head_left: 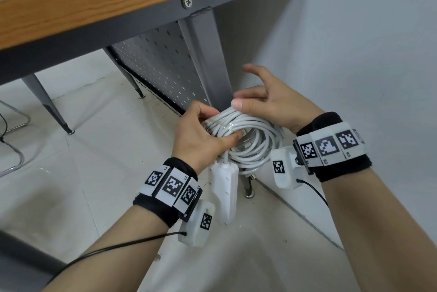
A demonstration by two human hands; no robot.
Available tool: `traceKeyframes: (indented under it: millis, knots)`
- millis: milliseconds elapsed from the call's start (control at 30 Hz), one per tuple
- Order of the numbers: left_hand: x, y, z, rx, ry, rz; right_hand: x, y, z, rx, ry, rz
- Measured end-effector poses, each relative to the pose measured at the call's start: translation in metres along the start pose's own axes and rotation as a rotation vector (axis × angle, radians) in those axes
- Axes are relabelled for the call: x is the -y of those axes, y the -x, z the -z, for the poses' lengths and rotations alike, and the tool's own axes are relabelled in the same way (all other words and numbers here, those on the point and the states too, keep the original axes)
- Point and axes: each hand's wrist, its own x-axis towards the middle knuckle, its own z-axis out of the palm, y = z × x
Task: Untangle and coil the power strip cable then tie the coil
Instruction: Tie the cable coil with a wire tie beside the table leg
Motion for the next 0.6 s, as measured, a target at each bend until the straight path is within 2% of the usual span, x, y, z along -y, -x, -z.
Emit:
traceKeyframes:
  millis: [100, 167, 300, 367, 600]
  knots:
    - [-0.002, 0.0, 0.002, -0.002, 0.022, -0.018, 0.0, 0.009, 0.008, 0.272, 0.212, 0.022]
    - [-0.005, -0.001, 0.004, 0.008, 0.032, -0.04, -0.001, 0.012, 0.008, 0.315, 0.348, 0.013]
    - [-0.006, 0.0, 0.006, 0.064, 0.058, -0.095, -0.005, 0.01, -0.007, 0.076, 0.578, 0.104]
    - [-0.006, 0.002, 0.007, 0.106, 0.072, -0.121, -0.006, 0.008, -0.012, -0.016, 0.57, 0.122]
    - [-0.005, -0.001, 0.017, 0.253, 0.191, -0.171, -0.006, 0.005, -0.009, -0.037, 0.454, 0.077]
